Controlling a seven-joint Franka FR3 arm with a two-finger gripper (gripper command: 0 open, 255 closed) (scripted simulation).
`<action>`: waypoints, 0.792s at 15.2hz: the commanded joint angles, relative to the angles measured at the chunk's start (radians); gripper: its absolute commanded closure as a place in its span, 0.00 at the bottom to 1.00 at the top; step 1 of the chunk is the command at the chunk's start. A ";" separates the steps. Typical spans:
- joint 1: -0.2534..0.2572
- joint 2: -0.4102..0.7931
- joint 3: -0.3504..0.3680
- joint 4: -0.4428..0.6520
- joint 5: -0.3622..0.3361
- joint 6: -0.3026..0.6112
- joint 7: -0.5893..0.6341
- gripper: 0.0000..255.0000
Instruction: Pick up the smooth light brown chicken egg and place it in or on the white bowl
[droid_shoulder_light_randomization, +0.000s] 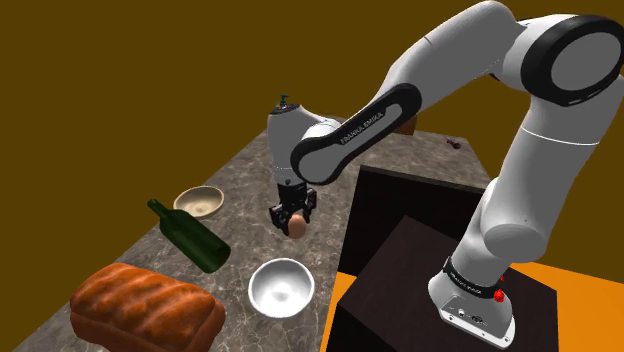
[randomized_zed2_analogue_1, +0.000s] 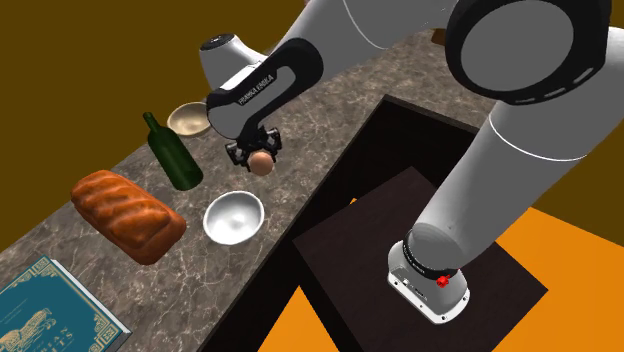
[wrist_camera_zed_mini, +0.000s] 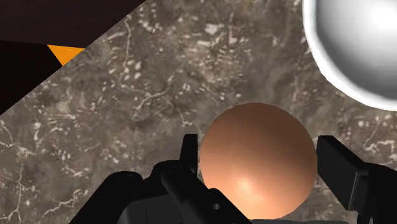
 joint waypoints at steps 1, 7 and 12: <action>-0.001 -0.019 0.000 0.008 0.008 -0.027 -0.007 1.00; -0.003 -0.070 0.000 0.040 0.029 -0.106 -0.021 1.00; -0.004 -0.100 -0.001 0.066 0.040 -0.160 -0.029 1.00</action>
